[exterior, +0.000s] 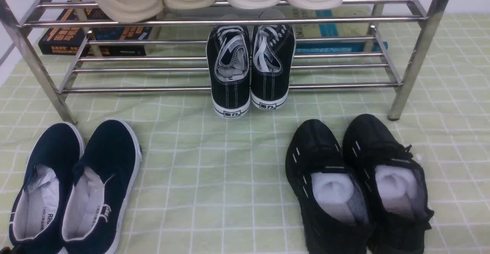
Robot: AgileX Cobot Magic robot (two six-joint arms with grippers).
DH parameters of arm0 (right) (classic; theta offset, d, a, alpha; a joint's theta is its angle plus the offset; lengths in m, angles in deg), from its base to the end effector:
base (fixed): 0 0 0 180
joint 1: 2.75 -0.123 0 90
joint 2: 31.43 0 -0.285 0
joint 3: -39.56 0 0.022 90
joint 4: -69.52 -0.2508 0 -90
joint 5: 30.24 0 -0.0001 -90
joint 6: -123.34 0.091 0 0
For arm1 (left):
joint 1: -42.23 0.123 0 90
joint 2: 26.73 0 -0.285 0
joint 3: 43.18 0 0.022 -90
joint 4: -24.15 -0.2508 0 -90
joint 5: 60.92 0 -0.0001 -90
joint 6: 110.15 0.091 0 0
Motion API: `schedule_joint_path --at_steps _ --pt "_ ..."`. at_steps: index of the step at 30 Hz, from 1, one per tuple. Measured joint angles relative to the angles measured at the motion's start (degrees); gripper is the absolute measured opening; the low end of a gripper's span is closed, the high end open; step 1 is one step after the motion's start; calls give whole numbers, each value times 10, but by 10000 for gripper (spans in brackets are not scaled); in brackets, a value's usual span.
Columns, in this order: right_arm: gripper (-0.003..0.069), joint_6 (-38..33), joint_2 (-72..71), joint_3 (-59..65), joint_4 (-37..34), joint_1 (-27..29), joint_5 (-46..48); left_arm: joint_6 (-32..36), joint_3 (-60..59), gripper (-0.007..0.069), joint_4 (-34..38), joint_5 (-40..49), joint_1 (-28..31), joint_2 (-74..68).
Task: Take the shoes off the shelf with your hand from the green coffee tablecloth.
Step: 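Grasp the leftmost shoe on the bottom shelf of the shoe rack with the left gripper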
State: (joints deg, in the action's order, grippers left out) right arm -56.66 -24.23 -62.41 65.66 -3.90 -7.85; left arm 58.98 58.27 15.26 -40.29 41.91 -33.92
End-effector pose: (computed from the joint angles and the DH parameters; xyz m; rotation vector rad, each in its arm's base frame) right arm 0.0520 0.0034 0.1739 0.0220 1.8781 0.0807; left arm 0.0530 0.0047 0.1739 -0.0738 1.8507 0.0157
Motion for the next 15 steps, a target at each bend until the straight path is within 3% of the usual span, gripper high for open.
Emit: schedule_joint_path --at_steps 15 --pt "237 0 0 0 0 0 0 0 0 145 0 0 0 0"
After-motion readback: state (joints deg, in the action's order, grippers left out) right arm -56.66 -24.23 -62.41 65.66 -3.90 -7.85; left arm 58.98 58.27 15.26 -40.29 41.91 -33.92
